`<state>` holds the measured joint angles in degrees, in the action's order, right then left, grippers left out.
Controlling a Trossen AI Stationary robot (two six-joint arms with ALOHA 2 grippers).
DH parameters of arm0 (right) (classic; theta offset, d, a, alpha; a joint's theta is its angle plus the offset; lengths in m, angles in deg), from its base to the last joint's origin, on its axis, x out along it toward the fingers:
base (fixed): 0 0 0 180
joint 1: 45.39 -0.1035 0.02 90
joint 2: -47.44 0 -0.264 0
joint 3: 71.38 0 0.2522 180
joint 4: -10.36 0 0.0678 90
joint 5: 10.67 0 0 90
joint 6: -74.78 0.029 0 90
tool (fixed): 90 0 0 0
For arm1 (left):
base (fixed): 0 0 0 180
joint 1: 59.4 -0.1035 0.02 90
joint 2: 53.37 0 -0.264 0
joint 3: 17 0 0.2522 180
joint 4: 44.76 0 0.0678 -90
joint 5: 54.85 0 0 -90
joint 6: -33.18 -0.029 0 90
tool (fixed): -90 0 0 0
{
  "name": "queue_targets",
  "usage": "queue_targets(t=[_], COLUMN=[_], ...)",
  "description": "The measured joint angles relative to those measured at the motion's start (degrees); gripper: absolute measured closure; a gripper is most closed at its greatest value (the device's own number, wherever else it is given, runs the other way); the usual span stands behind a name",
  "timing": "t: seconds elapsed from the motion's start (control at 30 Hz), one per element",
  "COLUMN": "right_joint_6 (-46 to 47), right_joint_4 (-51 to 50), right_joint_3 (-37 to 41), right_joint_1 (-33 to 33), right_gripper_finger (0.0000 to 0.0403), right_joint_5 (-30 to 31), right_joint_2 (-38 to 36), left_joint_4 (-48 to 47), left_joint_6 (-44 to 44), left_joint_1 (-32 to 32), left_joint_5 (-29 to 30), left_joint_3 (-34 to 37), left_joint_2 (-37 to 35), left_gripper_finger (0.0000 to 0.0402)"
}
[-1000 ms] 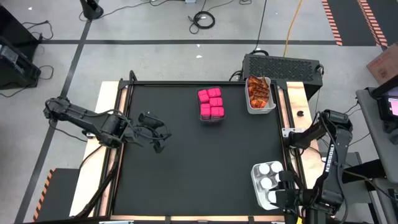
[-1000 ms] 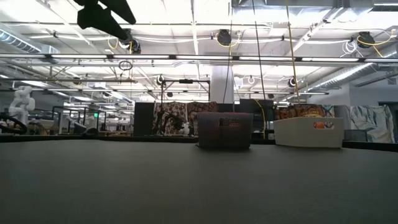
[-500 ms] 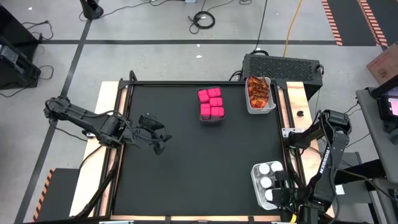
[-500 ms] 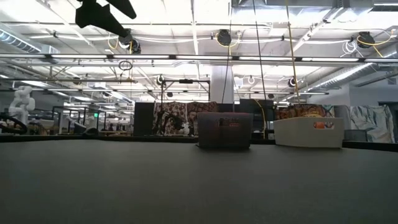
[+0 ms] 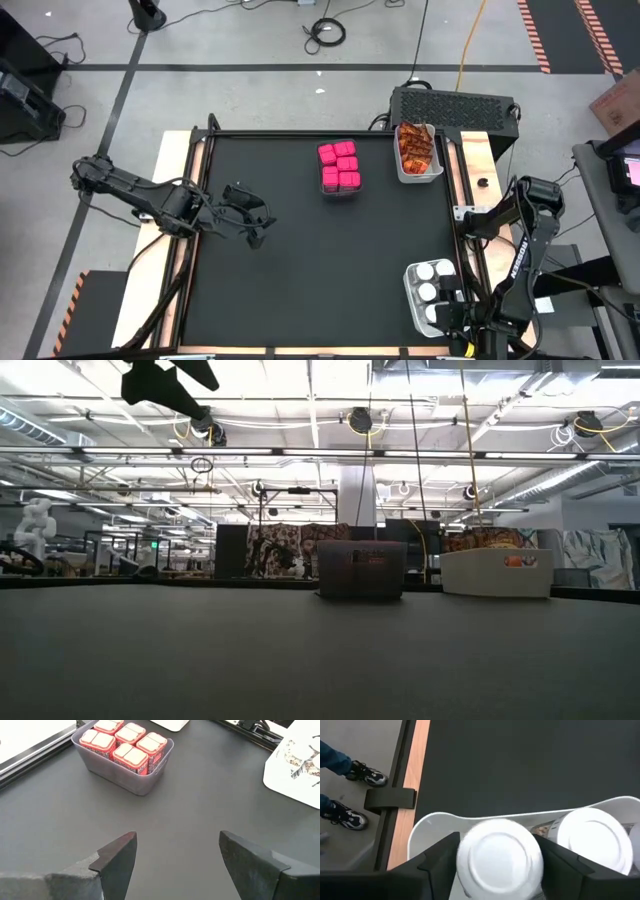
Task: Sort spices by type
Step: Put the white seasoning bottle into the bottom white bin, then return to Home Position
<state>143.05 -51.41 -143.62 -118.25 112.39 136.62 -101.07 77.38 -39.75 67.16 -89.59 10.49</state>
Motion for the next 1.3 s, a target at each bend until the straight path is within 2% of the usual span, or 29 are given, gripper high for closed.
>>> queue_targets(t=[0.3,0.53,0.7,0.8,0.97,1.07,1.3], right_joint_6=[-0.59,-0.52,3.14,3.86,-6.20,-13.38,-31.37], right_joint_4=[-1.67,-11.73,-20.47,-21.33,-14.70,-8.55,5.68], right_joint_3=[-1.38,-10.49,-19.66,-23.64,-26.42,-26.49,-26.53], right_joint_1=[0.00,0.29,3.85,8.11,15.78,20.43,31.89], right_gripper_finger=[0.0143,0.0143,0.0143,0.0143,0.0144,0.0153,0.0187], right_joint_5=[-0.42,-0.40,-0.15,0.29,0.28,0.26,0.22], right_joint_2=[0.00,0.00,0.00,0.00,0.00,-0.02,-0.83], left_joint_4=[-0.41,1.55,9.26,16.44,27.43,31.94,32.63], left_joint_6=[-0.67,-2.93,-6.43,-10.73,-16.39,-19.75,-24.14], left_joint_1=[-0.01,-0.01,0.01,0.01,0.01,0.25,3.08], left_joint_5=[-0.07,-0.28,-0.13,-0.20,-0.52,-3.28,-2.32], left_joint_3=[0.00,0.00,0.00,0.00,0.00,-0.02,-0.02], left_joint_2=[0.00,0.00,0.00,0.00,-0.04,-0.23,-4.30], left_gripper_finger=[0.0116,0.0116,0.0116,0.0116,0.0116,0.0116,0.0116])
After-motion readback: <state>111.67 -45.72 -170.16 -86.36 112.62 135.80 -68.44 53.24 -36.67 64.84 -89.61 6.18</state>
